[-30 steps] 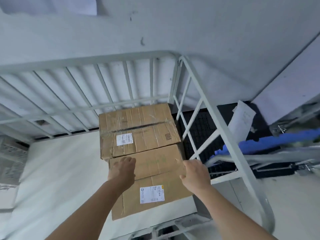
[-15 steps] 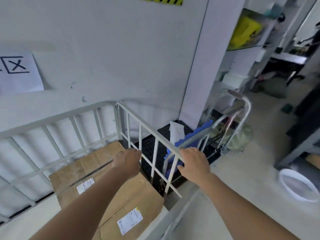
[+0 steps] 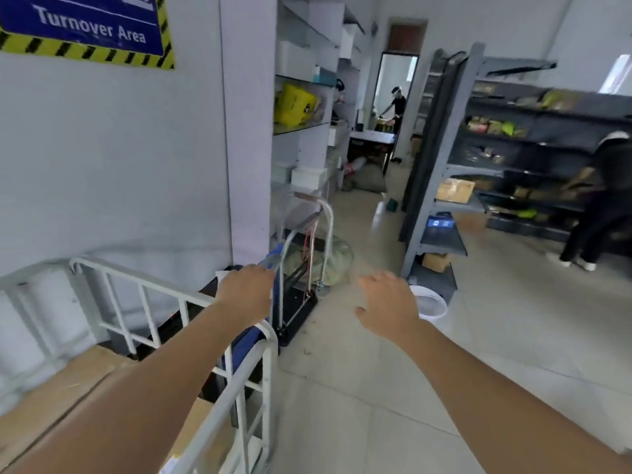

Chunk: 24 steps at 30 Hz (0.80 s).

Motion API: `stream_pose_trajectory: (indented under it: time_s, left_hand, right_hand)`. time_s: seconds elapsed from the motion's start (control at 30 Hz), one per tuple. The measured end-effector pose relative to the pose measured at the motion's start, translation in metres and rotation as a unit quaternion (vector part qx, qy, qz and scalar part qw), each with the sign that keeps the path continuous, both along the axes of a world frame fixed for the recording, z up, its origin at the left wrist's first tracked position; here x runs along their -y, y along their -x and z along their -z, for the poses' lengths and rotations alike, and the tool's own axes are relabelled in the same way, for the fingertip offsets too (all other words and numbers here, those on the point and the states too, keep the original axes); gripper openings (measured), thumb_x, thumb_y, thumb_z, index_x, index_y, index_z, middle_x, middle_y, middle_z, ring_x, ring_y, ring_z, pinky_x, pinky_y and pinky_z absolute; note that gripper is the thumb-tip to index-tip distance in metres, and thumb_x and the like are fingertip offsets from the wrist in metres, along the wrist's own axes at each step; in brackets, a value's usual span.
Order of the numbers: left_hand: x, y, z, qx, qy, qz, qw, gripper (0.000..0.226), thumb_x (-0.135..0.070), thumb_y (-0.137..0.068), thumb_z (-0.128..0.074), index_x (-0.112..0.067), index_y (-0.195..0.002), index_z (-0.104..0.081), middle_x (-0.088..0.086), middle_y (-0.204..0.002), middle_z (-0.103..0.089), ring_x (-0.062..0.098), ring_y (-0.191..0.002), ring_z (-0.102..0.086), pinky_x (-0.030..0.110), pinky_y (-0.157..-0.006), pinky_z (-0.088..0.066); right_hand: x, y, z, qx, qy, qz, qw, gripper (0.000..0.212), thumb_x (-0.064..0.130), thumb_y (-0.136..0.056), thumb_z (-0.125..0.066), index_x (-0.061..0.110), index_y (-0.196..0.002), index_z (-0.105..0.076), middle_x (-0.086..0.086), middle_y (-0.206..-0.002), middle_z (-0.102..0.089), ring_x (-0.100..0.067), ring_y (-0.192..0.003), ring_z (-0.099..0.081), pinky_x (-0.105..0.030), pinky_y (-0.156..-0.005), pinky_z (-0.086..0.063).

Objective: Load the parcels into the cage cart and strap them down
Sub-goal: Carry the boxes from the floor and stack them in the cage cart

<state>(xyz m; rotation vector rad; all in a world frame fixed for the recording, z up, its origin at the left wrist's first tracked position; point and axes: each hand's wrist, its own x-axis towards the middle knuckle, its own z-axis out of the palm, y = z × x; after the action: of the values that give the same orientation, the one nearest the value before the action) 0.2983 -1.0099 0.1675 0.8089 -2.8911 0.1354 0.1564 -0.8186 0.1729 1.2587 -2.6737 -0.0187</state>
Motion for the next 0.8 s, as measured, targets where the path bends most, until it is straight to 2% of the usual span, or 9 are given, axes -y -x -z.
stream_pose_trajectory:
  time_s: [0.07,0.27,0.43,0.6,0.8]
  left_hand:
    - [-0.032,0.013,-0.007,-0.010,0.003,0.033,0.999,0.029,-0.019,-0.090,-0.055,-0.018,-0.118,-0.053,0.003,-0.113,-0.058,0.024,-0.101,-0.059,0.033,-0.077,-0.048]
    - [-0.126,0.050,-0.022,-0.026,0.025,0.154,0.987,0.031,-0.025,-0.091,-0.055,-0.015,-0.120,-0.053,0.005,-0.119,-0.058,0.026,-0.110,-0.057,0.035,-0.085,-0.048]
    - [-0.196,0.074,-0.023,-0.016,0.026,0.244,0.969,0.033,-0.025,-0.091,-0.053,-0.015,-0.123,-0.050,0.004,-0.123,-0.055,0.025,-0.115,-0.054,0.036,-0.088,-0.047]
    - [-0.264,0.095,-0.019,-0.009,0.027,0.343,0.939,0.042,-0.026,-0.092,-0.053,-0.019,-0.133,-0.046,0.001,-0.132,-0.052,0.022,-0.121,-0.050,0.032,-0.094,-0.043]
    - [-0.357,0.082,-0.007,-0.014,0.005,0.488,0.873,0.030,-0.024,-0.093,-0.052,-0.015,-0.122,-0.051,0.001,-0.124,-0.055,0.022,-0.116,-0.052,0.033,-0.086,-0.044]
  right_hand:
    - [-0.043,0.001,-0.007,-0.005,-0.007,0.037,0.999,0.038,0.036,-0.092,-0.053,0.017,-0.124,-0.050,-0.004,-0.124,-0.055,-0.025,-0.119,-0.046,-0.036,-0.096,-0.037]
    - [-0.160,-0.005,-0.020,-0.014,0.000,0.150,0.989,0.047,0.039,-0.091,-0.054,0.021,-0.134,-0.048,-0.003,-0.131,-0.053,-0.023,-0.125,-0.044,-0.034,-0.103,-0.036]
    - [-0.244,-0.025,-0.026,-0.015,-0.001,0.247,0.969,0.049,0.040,-0.092,-0.055,0.020,-0.136,-0.046,-0.003,-0.133,-0.052,-0.024,-0.128,-0.041,-0.035,-0.104,-0.035]
    - [-0.315,-0.066,-0.026,-0.006,0.004,0.349,0.937,0.049,0.040,-0.092,-0.054,0.019,-0.136,-0.046,-0.004,-0.133,-0.053,-0.024,-0.127,-0.042,-0.036,-0.105,-0.036]
    - [-0.396,-0.141,-0.014,0.010,0.002,0.483,0.876,0.043,0.034,-0.092,-0.051,0.020,-0.133,-0.048,-0.004,-0.131,-0.053,-0.026,-0.127,-0.042,-0.038,-0.104,-0.034]
